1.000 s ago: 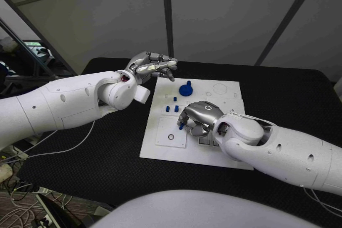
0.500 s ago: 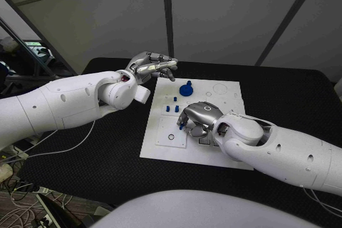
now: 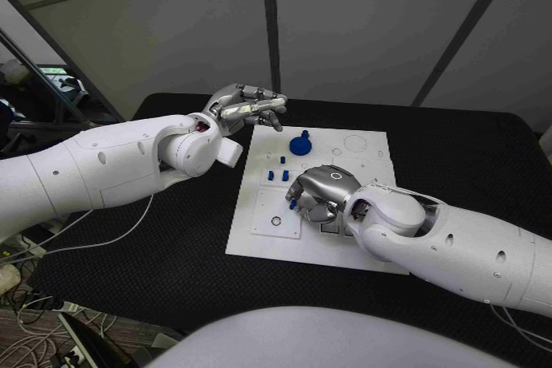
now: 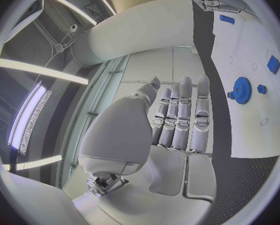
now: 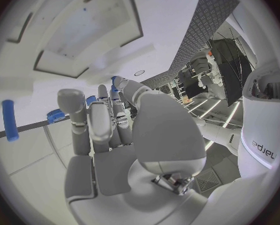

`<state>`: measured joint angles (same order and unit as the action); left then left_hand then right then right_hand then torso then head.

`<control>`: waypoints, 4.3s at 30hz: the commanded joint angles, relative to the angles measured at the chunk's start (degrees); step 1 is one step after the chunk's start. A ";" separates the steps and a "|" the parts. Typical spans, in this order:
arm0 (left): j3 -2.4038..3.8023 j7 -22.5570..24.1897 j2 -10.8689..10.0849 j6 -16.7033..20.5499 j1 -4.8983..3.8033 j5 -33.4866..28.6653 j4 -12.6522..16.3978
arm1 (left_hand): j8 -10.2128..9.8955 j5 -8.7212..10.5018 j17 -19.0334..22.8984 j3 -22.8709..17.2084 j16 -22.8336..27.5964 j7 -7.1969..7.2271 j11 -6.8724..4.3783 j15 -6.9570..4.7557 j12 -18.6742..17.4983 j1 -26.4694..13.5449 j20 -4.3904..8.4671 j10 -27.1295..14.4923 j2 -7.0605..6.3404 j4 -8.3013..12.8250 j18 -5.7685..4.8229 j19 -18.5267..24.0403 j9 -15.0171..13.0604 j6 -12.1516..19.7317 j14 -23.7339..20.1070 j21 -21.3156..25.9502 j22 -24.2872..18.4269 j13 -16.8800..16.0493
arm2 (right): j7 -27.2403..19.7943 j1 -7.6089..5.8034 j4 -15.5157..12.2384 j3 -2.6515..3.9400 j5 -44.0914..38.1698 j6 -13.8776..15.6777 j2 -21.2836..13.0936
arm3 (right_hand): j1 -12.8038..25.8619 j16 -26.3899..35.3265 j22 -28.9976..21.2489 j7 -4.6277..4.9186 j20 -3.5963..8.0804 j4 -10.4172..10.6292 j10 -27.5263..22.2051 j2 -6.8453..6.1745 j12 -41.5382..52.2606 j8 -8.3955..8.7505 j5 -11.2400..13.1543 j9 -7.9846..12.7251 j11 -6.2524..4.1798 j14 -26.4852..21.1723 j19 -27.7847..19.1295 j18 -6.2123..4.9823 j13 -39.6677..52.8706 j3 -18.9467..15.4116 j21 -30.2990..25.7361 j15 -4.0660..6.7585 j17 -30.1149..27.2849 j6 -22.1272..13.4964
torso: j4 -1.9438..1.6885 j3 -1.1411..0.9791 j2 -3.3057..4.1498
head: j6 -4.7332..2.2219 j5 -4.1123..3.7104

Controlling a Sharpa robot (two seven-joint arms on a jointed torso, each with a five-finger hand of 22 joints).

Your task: Assemble the parts on the task board

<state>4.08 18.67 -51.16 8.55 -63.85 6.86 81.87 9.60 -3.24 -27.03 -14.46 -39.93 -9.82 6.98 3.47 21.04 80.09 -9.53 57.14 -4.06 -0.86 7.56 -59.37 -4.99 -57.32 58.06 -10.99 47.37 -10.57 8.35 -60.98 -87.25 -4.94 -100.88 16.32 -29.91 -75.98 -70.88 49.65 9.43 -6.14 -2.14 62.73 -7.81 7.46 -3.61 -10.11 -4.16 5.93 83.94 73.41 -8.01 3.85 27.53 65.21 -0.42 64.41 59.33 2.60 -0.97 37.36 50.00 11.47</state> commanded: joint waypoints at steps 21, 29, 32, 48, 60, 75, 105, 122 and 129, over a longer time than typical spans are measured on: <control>0.04 0.21 -0.02 -0.78 -0.11 0.03 -0.09 | 0.28 0.11 0.09 -0.12 0.43 -0.19 -0.12 -0.05 -0.32 0.54 0.08 -0.29 0.31 0.26 2.83 -0.39 0.07 0.22 0.37 0.22 -0.09 0.09 | -1.35 0.26 -3.31 0.03 1.24 5.15 -2.69 | -0.35 0.09 0.04 -0.28 -0.17 -0.32 0.49 -0.43 1.68 -0.18 -0.74 0.10 -0.44 -0.24 -0.59 0.44 0.43 -0.65 -0.18 -0.10 -0.21 -1.77 | 0.02 0.01 0.01 | 0.00 0.03; 0.04 0.21 -0.01 -0.78 -0.11 0.03 -0.11 | 0.28 0.11 0.09 -0.12 0.43 -0.19 -0.12 -0.05 -0.32 0.54 0.08 -0.29 0.31 0.26 2.83 -0.39 0.07 0.22 0.37 0.22 -0.09 0.09 | -1.20 0.27 -3.25 0.03 1.37 3.51 -2.72 | -0.28 0.00 0.12 -0.37 -0.10 -0.27 0.87 -0.43 2.03 -0.28 -0.78 0.04 -0.56 -0.22 -0.57 0.44 0.49 -0.75 -0.12 -0.01 -0.16 -1.64 | -0.02 -0.01 0.03 | 0.00 -0.14; 0.04 0.20 0.00 -0.78 -0.11 0.03 -0.10 | 0.28 0.11 0.09 -0.12 0.43 -0.19 -0.12 -0.05 -0.32 0.54 0.08 -0.29 0.31 0.26 2.83 -0.39 0.07 0.22 0.37 0.22 -0.09 0.09 | -1.22 0.28 -3.08 0.03 1.42 3.17 -2.55 | -0.28 0.01 0.11 -0.38 -0.10 -0.27 0.88 -0.44 2.04 -0.28 -0.78 0.04 -0.56 -0.22 -0.58 0.44 0.49 -0.75 -0.13 -0.01 -0.17 -1.63 | -0.05 0.00 0.01 | 0.00 -0.15; 0.04 0.15 0.05 -0.73 -0.11 0.03 -0.10 | 0.28 0.11 0.09 -0.12 0.43 -0.19 -0.12 -0.05 -0.32 0.54 0.08 -0.29 0.31 0.26 2.83 -0.39 0.07 0.22 0.37 0.22 -0.09 0.09 | -2.04 0.28 -2.53 0.03 2.53 1.59 -1.36 | -0.42 -0.02 0.06 -0.47 -0.05 -0.32 0.85 -0.31 2.12 -0.39 -0.89 -0.02 -0.63 -0.23 -0.62 0.43 0.47 -0.68 -0.15 0.05 -0.16 -1.43 | -0.02 0.00 0.02 | 0.00 -0.16; 0.04 0.09 0.02 -0.72 -0.11 0.03 -0.12 | 0.32 0.11 0.12 -0.17 0.50 -0.18 -0.13 -0.06 -0.32 0.67 0.09 -0.28 0.39 0.33 2.84 -0.43 0.09 0.22 0.39 0.27 -0.14 0.15 | -1.54 0.28 -2.85 0.02 2.47 3.30 -1.65 | -0.57 0.10 -0.09 -0.50 0.01 -0.41 0.84 -0.26 2.22 -0.44 -1.00 -0.06 -0.66 -0.30 -0.71 0.40 0.44 -0.64 -0.24 0.10 -0.36 -1.32 | 0.02 -0.02 0.01 | 0.00 -0.28; 0.04 -0.01 0.03 -0.92 -0.11 0.03 -0.26 | 0.32 0.11 0.12 -0.17 0.50 -0.18 -0.13 -0.06 -0.32 0.67 0.09 -0.28 0.39 0.33 2.84 -0.43 0.09 0.22 0.39 0.27 -0.14 0.15 | -0.64 0.29 -2.88 0.04 1.12 8.47 -2.89 | -1.10 4.27 -6.66 0.16 -0.74 -0.97 -5.27 -0.75 0.71 -0.22 -0.76 0.00 0.58 -3.23 -4.81 -0.72 -0.16 -1.10 -4.83 -0.89 -5.84 -2.00 | 0.04 -0.04 0.01 | 0.00 -0.75; 0.03 0.52 -0.08 -0.83 -0.11 0.03 -0.34 | 0.35 0.14 0.17 -0.03 0.62 -0.22 -0.09 -0.03 -0.34 0.58 0.09 -0.32 0.26 0.35 2.81 -0.47 0.13 0.28 0.39 0.38 -0.25 0.26 | 0.41 -4.66 -2.13 5.39 8.48 -4.09 -13.82 | -0.35 2.54 -4.61 -1.20 -0.70 -0.34 -6.58 -1.26 3.05 -0.18 -0.76 0.02 0.32 -2.48 -3.56 -0.38 -0.14 -3.83 -3.52 -0.74 -4.80 -2.65 | 0.08 0.03 -0.24 | 0.00 -3.41; 0.03 0.53 -0.04 -0.90 -0.11 0.03 -0.37 | 0.35 0.14 0.17 -0.03 0.62 -0.22 -0.09 -0.03 -0.34 0.58 0.09 -0.32 0.26 0.35 2.81 -0.47 0.13 0.28 0.39 0.38 -0.25 0.26 | 0.38 -3.72 0.58 5.01 6.10 -7.13 -10.72 | -0.95 2.00 -3.87 -1.37 -0.50 -0.35 -4.46 -0.35 5.29 -0.30 -0.90 -0.03 -0.19 -2.28 -3.12 -0.29 0.14 -4.06 -3.07 -0.40 -4.52 -2.95 | 0.11 0.11 -0.27 | 0.00 -3.31; 0.03 0.49 -0.11 -0.86 -0.11 0.03 -0.37 | 0.35 0.14 0.17 -0.03 0.62 -0.22 -0.09 -0.03 -0.34 0.58 0.09 -0.32 0.26 0.35 2.81 -0.47 0.13 0.28 0.39 0.38 -0.25 0.26 | 1.13 -3.65 0.80 4.61 4.91 -9.00 -10.52 | -0.98 1.69 -3.44 -1.29 -0.29 -0.25 -3.51 -0.08 5.97 -0.63 -0.92 -0.20 -0.51 -2.07 -2.80 -0.22 0.13 -3.96 -2.77 -0.15 -4.29 -2.28 | 0.25 0.11 -0.28 | 0.00 -3.25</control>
<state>4.08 18.56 -51.27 8.34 -63.85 6.87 81.48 9.60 -3.24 -26.95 -14.62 -39.49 -9.82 6.98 3.47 21.04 80.39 -9.53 57.14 -3.76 -0.71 7.56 -59.36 -4.91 -57.32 58.06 -10.99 47.18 -10.37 9.16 -64.54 -86.45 -0.33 -94.57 9.41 -40.50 -76.71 -68.87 46.15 8.14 -6.62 -2.51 58.83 -8.16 13.12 -4.01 -10.76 -4.28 5.41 81.83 70.27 -8.02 3.93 23.80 62.07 -0.89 60.07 56.61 2.79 -0.87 37.10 49.99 8.18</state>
